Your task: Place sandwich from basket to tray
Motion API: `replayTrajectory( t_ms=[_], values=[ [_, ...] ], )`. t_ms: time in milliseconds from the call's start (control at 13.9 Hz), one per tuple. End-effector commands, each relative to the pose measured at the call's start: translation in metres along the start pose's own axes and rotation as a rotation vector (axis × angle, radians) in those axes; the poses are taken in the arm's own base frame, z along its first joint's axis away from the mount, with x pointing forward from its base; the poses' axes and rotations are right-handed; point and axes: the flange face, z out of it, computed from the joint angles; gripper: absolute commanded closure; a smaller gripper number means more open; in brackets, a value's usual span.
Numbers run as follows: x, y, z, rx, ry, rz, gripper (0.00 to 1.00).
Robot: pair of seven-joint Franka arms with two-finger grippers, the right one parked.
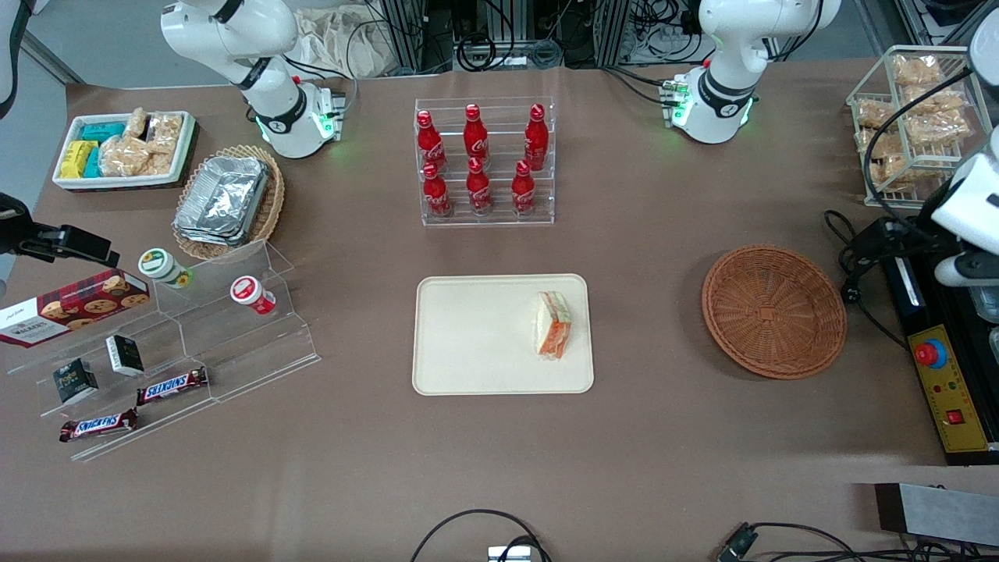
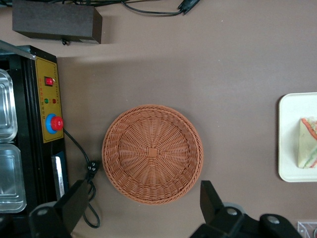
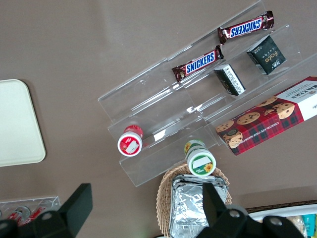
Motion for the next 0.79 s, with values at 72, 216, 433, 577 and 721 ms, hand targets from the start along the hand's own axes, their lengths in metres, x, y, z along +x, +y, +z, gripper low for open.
replayTrajectory(
  t_ms=[72,216,433,577,721],
  values=[
    [-0.025,0.004,-0.030,-0.016,0.033,0.022,0.00],
    [-0.030,0.004,-0.040,-0.017,0.050,0.014,0.00],
    [-0.041,0.006,-0.058,-0.033,0.067,0.005,0.00],
    [-0.047,0.004,-0.064,-0.033,0.061,-0.001,0.00],
    [-0.049,0.001,-0.066,-0.032,0.064,-0.006,0.00]
  ],
)
